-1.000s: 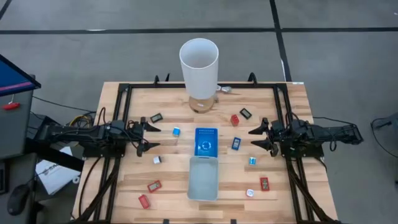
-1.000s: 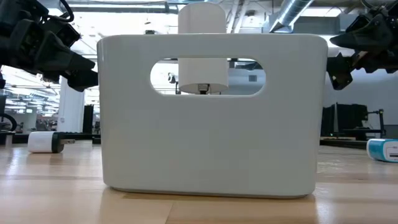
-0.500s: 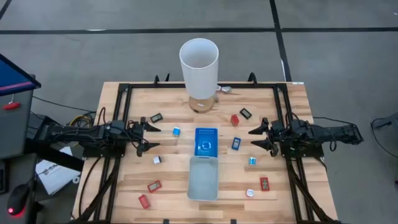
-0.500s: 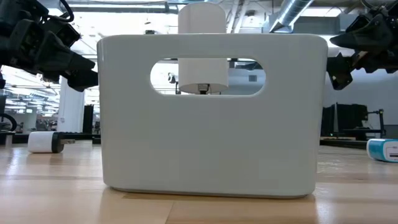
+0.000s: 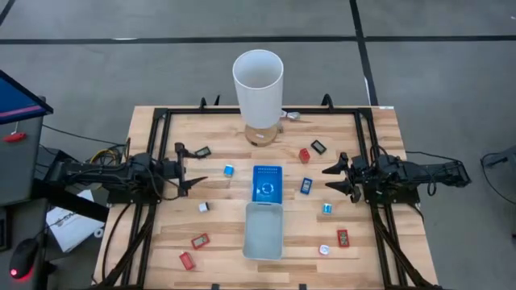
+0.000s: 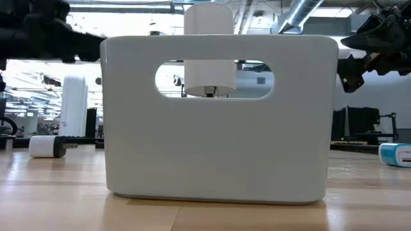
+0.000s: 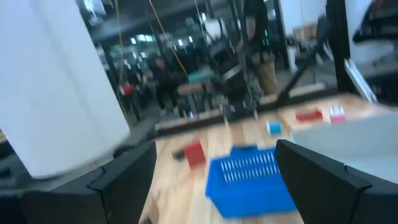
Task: Pick & Place Office items
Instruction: Put the top red charger adapter into the gray bin
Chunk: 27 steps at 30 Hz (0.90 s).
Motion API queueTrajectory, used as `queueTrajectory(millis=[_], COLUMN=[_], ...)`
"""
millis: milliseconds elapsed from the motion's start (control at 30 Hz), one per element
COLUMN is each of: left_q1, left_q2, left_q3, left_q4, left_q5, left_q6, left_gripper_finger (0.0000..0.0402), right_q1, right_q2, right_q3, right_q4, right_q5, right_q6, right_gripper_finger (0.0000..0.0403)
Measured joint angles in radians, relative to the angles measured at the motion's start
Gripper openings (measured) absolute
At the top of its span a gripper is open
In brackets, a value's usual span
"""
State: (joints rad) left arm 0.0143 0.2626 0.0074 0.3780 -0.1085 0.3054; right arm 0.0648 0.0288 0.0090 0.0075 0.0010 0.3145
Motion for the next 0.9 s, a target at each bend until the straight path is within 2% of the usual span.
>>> queueTrajectory(millis=[133,233,367,567,667,833,900], left_q1=[0.000,0.000,0.000,-0.005,-0.018,-0.037,-0.048], left_q2=[0.001,0.009,0.017,0.040,0.066,0.133,0.165], left_q3=[0.000,0.000,0.000,0.000,0.000,-0.001,-0.001], left_q4=[0.072,0.107,0.108,0.155,0.204,0.323,0.369], left_q5=[0.000,-0.030,-0.068,-0.062,-0.058,-0.056,-0.056], left_q6=[-0.026,-0.118,-0.387,-0.798,-0.896,-0.989,-1.026], left_gripper_finger=[0.0324,0.0324,0.0324,0.0324,0.0324,0.0324,0.0324], right_q1=[0.000,-0.008,-0.016,-0.041,-0.039,-0.039,-0.042], right_q2=[0.000,0.000,0.000,0.000,0.000,0.000,0.001], right_q3=[0.000,0.000,0.000,0.000,0.000,0.000,0.000], right_q4=[0.000,-0.001,-0.001,0.000,0.004,0.095,0.141], right_q5=[0.000,0.000,0.001,0.002,0.002,0.007,0.081], right_q6=[-0.004,-0.088,-0.113,-0.103,-0.017,0.340,0.395], right_gripper_finger=[0.0245,0.0245,0.0245,0.0245,0.0245,0.0245,0.0245])
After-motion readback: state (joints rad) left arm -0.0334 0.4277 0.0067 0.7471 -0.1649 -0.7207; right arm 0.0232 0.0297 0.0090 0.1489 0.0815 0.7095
